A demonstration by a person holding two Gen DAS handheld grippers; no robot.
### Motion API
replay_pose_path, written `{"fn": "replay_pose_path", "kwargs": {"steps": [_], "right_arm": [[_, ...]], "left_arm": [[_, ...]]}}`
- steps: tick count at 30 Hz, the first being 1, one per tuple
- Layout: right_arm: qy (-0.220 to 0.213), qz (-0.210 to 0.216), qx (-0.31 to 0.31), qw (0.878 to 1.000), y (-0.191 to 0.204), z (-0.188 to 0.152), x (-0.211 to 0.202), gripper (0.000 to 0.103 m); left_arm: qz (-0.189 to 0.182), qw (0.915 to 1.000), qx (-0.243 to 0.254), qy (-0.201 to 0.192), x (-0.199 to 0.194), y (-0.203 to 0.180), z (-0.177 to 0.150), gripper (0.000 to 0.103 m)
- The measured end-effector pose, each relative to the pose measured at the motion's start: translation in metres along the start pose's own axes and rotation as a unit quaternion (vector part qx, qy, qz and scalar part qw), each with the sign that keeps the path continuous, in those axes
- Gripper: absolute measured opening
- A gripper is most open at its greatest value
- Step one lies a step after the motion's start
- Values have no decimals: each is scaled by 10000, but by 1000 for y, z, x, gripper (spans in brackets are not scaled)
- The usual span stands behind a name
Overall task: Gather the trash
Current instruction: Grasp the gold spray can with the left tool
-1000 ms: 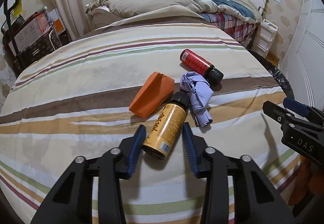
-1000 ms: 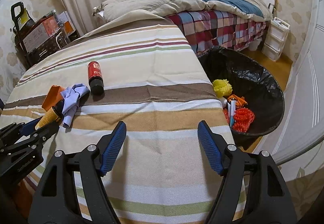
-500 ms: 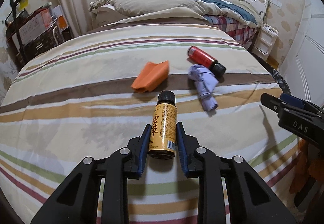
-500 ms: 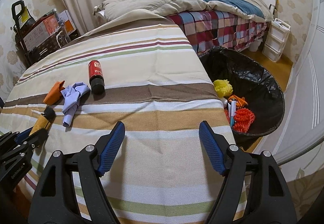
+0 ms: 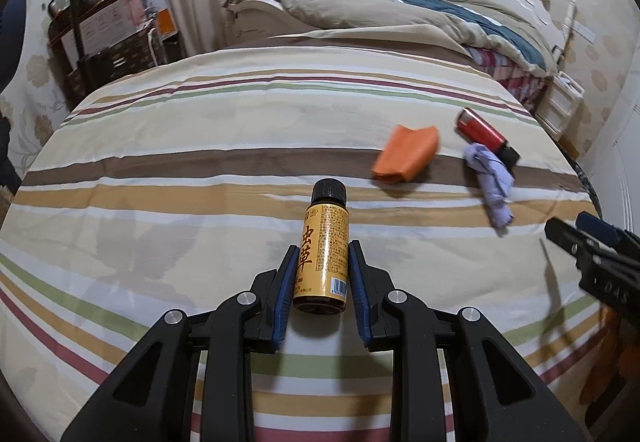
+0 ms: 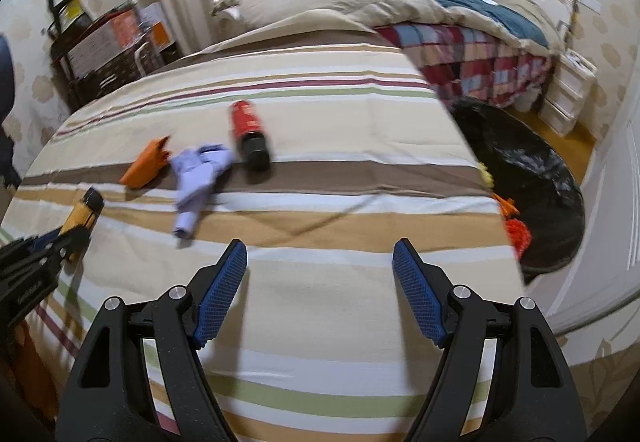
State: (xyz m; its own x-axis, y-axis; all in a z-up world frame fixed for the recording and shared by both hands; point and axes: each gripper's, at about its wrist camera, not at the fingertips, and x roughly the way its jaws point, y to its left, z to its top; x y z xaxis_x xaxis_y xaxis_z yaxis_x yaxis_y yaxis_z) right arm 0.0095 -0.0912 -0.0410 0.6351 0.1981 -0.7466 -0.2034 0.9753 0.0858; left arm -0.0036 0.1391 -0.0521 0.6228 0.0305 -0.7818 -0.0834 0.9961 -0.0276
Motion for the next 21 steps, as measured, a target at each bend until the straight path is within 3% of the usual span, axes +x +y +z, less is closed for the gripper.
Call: {"fn": "replay_pose_path", "kwargs": {"steps": [7, 14, 17, 21], "right_arm": [[108, 293, -360, 9989, 37, 6, 8, 74], [170, 317, -520, 9980, 61, 22, 24, 71], [162, 283, -542, 9980, 65, 27, 29, 64], [133, 212, -569, 9981, 68, 30, 31, 46]], "left_arm": [[49, 10000, -46, 2, 3, 12, 5, 28], [11, 9999, -108, -6, 8, 19, 11, 28], [2, 9999, -123, -16, 9, 22, 12, 28], [-44, 9999, -134, -21, 10, 23, 12, 29]]}}
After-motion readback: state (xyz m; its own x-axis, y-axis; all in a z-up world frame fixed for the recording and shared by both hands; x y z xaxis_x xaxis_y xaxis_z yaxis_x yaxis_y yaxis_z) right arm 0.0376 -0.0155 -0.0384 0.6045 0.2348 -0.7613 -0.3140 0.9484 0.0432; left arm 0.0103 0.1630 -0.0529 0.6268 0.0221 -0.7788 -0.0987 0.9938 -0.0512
